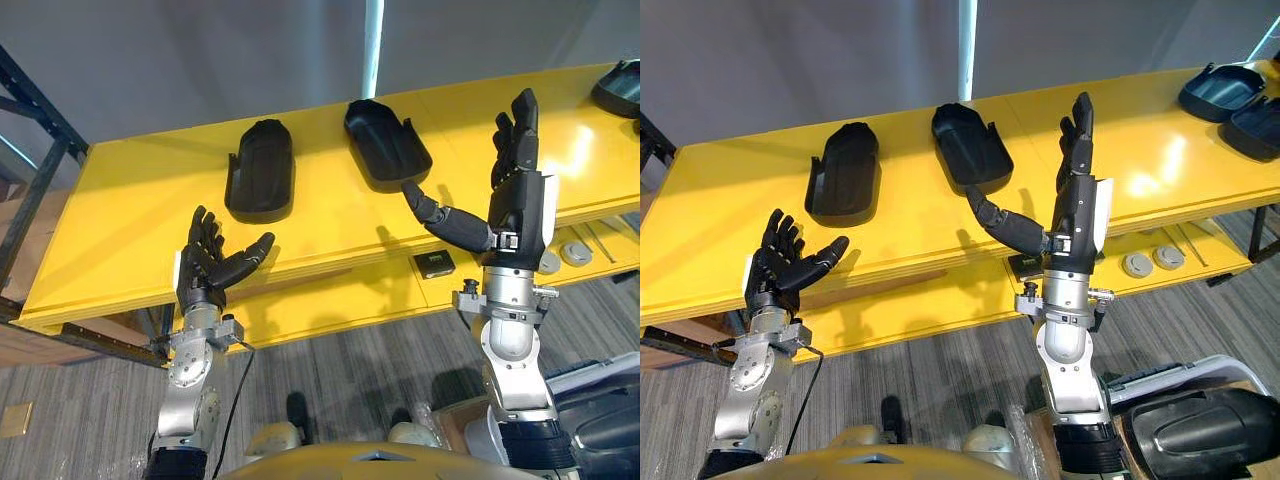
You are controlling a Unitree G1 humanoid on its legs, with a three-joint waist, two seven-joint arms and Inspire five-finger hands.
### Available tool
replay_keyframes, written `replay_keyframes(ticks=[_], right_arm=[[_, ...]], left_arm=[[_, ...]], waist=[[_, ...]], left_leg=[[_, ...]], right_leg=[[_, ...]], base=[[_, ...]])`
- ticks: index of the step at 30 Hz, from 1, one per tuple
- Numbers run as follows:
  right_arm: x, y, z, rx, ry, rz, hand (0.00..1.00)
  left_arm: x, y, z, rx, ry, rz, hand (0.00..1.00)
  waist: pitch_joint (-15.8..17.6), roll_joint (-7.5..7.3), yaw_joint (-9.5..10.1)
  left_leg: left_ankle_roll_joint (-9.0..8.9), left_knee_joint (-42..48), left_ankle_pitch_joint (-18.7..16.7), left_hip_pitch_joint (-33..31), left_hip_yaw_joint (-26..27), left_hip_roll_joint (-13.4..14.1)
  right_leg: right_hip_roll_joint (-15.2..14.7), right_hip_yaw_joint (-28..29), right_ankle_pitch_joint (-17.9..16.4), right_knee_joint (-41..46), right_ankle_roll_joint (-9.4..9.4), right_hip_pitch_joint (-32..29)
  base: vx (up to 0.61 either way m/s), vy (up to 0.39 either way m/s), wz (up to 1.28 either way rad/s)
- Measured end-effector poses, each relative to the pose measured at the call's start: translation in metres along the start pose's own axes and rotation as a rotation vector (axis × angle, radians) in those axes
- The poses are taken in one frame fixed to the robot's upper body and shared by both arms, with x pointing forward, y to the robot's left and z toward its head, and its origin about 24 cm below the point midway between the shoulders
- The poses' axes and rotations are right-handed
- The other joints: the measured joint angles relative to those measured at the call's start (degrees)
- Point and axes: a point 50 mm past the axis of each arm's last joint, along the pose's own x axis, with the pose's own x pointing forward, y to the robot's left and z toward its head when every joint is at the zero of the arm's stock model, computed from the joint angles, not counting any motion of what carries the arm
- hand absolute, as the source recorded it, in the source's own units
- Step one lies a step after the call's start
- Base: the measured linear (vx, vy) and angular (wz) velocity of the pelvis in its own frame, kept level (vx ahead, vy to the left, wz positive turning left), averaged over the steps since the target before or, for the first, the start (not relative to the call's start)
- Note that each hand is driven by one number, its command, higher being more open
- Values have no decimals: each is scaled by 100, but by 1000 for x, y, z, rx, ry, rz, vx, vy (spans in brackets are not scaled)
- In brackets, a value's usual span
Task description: Walk over and take three plastic housings, then place them on the shelf
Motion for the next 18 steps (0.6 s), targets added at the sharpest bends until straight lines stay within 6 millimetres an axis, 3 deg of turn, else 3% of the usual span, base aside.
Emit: replay_keyframes(ticks=[6, 18], right_arm=[[0, 0, -2, 29, 20, 24, 100], [1, 2, -5, 37, 49, 91, 100]], left_arm=[[10, 4, -6, 46, 22, 33, 100], [29, 13, -5, -8, 3, 75, 100]], waist=[[-72, 114, -35], [-93, 145, -176]], left_leg=[[23, -1, -30, -14, 101, -11], [60, 3, -7, -47, 271, -22]], right_leg=[[-4, 118, -2, 42, 2, -111], [-10, 345, 27, 64, 31, -288]], base=[[-25, 15, -8], [3, 7, -8]])
